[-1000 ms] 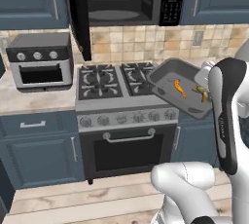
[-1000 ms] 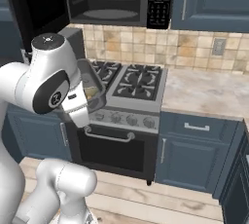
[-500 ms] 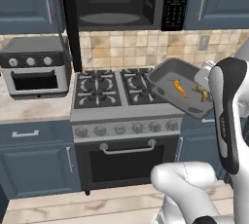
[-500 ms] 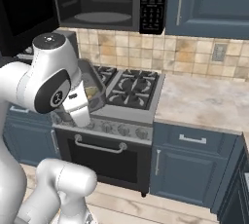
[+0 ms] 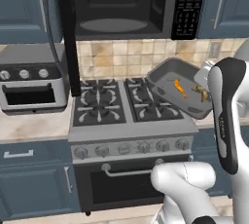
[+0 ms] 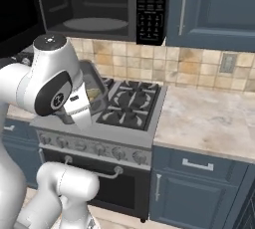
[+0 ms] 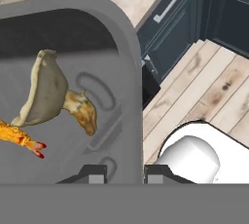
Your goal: Place the tupperware containing the shrimp and mushroom meal in the microwave. Close the microwave door and press the start button to reheat the meal.
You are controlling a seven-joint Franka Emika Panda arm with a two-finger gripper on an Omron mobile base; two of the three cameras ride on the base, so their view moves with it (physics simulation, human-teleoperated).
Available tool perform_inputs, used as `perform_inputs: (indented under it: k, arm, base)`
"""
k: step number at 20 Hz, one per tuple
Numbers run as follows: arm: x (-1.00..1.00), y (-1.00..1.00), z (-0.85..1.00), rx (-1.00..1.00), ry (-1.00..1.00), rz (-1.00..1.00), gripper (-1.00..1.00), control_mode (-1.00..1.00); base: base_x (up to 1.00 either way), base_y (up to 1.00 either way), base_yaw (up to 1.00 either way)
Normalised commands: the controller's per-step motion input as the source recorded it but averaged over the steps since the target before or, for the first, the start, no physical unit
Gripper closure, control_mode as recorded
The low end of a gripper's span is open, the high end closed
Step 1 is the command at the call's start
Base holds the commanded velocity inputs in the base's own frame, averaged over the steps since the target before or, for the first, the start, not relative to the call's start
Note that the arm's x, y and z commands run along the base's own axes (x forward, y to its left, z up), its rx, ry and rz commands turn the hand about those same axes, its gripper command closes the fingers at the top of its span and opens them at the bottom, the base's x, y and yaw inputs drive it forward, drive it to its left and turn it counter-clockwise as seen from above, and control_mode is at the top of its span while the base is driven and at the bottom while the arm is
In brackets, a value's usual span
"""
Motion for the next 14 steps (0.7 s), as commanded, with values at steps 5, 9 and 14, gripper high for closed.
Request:
perform_inputs:
  k: [5,9,14]
  arm:
    - [0.00,0.00,0.00,0.00,0.00,0.00,1.00,1.00]
    - [0.00,0.00,0.00,0.00,0.00,0.00,1.00,1.00]
    - [0.00,0.00,0.00,0.00,0.00,0.00,1.00,1.00]
  base:
    - [0.55,0.00,0.12]
    - [0.32,0.00,0.22]
    - [0.11,0.00,0.28]
